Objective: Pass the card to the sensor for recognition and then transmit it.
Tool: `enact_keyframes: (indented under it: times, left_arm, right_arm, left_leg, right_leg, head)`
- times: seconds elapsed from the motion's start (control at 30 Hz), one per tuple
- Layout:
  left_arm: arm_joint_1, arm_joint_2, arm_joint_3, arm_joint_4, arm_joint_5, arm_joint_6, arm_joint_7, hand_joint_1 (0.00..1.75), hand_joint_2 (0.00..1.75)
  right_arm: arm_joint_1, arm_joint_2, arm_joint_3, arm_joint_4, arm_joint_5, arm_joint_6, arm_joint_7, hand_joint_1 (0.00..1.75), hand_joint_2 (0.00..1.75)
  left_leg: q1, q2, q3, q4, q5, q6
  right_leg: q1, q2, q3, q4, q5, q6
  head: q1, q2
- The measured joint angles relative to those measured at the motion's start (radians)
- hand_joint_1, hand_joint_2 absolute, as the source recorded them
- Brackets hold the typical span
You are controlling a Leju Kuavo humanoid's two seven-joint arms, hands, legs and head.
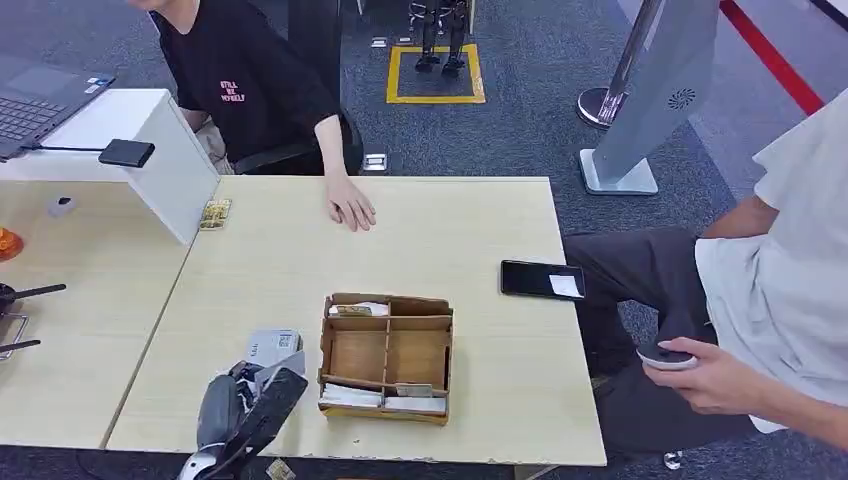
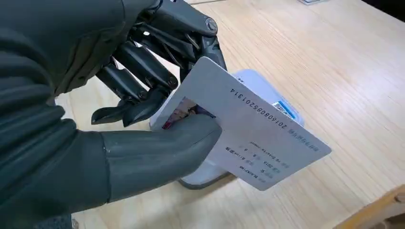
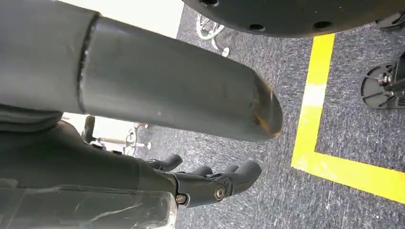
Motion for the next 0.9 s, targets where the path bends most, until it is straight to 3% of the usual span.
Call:
enact_keyframes:
  times: [0.9]
  left_arm:
    - [-0.144,0.073,-0.065,0.018,-0.121,-0.081,0.063,1.75,1.75]
  right_arm:
    - [-0.001,-0.003,0.000,0.000,0.024,0.005,-0.004,0.00,0.00]
  left_leg:
    - [0.000,0.000,0.000,0.000,0.000,0.000]
  right_leg:
    - [0.000,0.000,0.000,0.000,0.000,0.000]
  head:
    - [0.000,0.000]
